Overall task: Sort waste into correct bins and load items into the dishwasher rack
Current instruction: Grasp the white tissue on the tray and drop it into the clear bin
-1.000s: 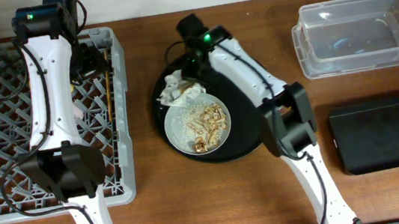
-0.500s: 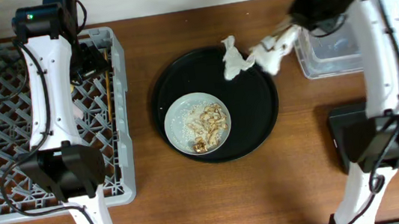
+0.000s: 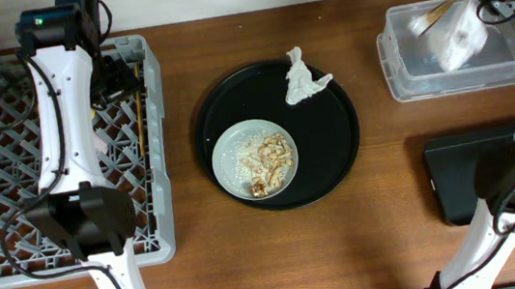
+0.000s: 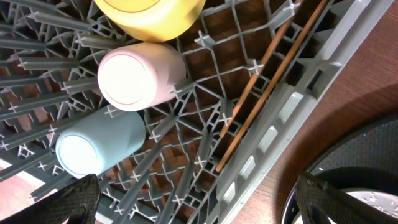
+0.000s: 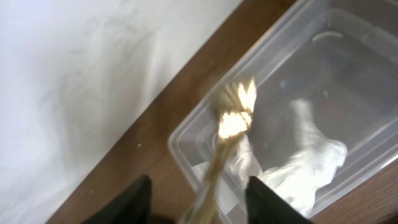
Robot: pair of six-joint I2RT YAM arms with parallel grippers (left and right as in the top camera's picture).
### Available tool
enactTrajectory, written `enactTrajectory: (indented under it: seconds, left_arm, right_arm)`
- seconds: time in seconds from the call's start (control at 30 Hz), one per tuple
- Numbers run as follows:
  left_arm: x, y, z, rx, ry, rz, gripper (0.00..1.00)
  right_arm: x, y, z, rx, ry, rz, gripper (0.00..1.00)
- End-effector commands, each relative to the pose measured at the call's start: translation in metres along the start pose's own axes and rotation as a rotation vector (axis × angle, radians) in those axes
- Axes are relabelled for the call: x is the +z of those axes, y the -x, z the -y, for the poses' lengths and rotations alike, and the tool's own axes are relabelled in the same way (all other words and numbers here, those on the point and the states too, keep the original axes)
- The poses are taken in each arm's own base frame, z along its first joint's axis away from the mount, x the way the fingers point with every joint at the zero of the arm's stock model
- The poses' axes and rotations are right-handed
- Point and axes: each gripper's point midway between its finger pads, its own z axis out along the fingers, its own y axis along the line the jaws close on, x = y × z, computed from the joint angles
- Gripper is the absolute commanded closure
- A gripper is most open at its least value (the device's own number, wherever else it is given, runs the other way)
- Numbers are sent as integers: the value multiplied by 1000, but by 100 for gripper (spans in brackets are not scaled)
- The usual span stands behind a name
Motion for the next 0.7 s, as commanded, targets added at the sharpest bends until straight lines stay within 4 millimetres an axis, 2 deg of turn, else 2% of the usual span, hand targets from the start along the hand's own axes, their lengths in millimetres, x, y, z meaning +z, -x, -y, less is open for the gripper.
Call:
enactTrajectory:
  seconds: [0.0, 0.13, 0.2, 0.23, 0.3, 0.37, 0.4, 0.47, 0.5, 0.53, 0.57, 0.6, 0.67]
  left_arm:
    - [3, 0, -2, -11, 17, -3, 1]
    - [3, 0, -2, -10, 17, -3, 1]
    - [3, 0, -1, -8, 17, -3, 1]
    - [3, 0, -1, -8, 17, -3, 1]
    - [3, 0, -2, -9, 17, -3, 1]
    - [3, 0, -1, -8, 17, -3, 1]
    - [3, 0, -1, -8, 17, -3, 1]
    - [3, 0, -1, -8, 17, -3, 1]
    - [3, 0, -1, -8, 17, -3, 1]
    - [3, 0, -1, -8, 17, -3, 1]
    - [3, 0, -2, -10, 17, -3, 1]
    - [3, 0, -2, -11, 17, -3, 1]
    - [3, 0, -2, -9, 17, -3, 1]
  right_arm:
    - [25, -2, 13, 0, -57, -7, 48]
    - [25, -2, 11, -2, -49, -9, 48]
    - [23, -20, -4, 3, 41, -100, 47]
    - [22, -31, -19, -9, 115, -153, 46]
    - [13, -70, -67, -145, 305, -278, 42]
    - [12, -117, -99, -316, 333, -347, 26]
    - [15, -131, -106, -364, 311, -357, 18]
    - [35, -188, -117, -536, 103, -352, 14]
    - [42, -206, -119, -575, 52, -357, 10]
    - [56, -233, -123, -601, -19, -361, 2]
    - [68, -254, -125, -611, -70, -359, 2]
    - [86, -283, -124, -622, -140, -356, 2]
    - [103, -307, -122, -615, -183, -362, 2]
